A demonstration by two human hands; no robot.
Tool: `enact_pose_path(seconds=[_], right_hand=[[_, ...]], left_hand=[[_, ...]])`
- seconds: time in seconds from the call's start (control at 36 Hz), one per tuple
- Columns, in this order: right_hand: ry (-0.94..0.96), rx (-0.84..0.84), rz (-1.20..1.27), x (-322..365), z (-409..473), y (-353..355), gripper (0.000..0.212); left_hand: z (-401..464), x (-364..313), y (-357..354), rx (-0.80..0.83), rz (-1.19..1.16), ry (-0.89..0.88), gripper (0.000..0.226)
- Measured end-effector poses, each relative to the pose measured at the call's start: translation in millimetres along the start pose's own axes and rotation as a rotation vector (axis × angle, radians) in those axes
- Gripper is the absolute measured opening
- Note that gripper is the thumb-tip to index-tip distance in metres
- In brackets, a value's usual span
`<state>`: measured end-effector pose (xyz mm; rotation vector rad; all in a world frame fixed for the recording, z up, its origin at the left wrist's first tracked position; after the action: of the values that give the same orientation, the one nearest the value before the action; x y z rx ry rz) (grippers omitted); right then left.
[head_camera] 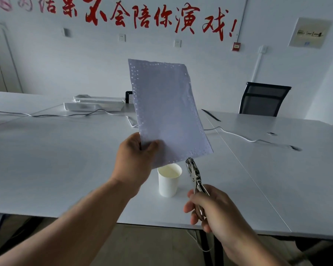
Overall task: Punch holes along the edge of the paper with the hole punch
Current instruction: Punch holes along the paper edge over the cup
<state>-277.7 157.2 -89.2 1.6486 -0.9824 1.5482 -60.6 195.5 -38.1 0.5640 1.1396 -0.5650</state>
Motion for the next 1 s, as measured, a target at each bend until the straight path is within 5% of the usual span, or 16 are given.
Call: enact_pose_path(seconds=[0.36, 0.47, 1.0], right_hand=[[0.009, 0.028, -0.023, -4.0, 4.1, -7.1, 0.036], [0.038, 0.035, -0.041, -3.8, 8.4, -9.4, 0.022], [0.133, -0.052, -0.104, -6.1, 25.5, -18.5, 0.046]], left_hand=[[-8.6, 0.0, -1.6, 0.038, 0.040, 0.018, 0.031], [-10.2, 2.6, -3.7, 0.042, 0.038, 0.038, 0.027], [-6.9, 17.6, -8.7, 0.046, -0.011, 0.094, 0.040]])
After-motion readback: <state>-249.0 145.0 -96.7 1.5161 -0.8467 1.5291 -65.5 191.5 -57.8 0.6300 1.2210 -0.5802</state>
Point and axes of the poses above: each hand's wrist, its own z-axis towards the middle knuckle, its own y-axis out of the back of the hand, x = y × z, the point moved 5 cm from there along z, towards the middle knuckle, and after that the axes turned 14 degrees about z, right-handed, at the moved point
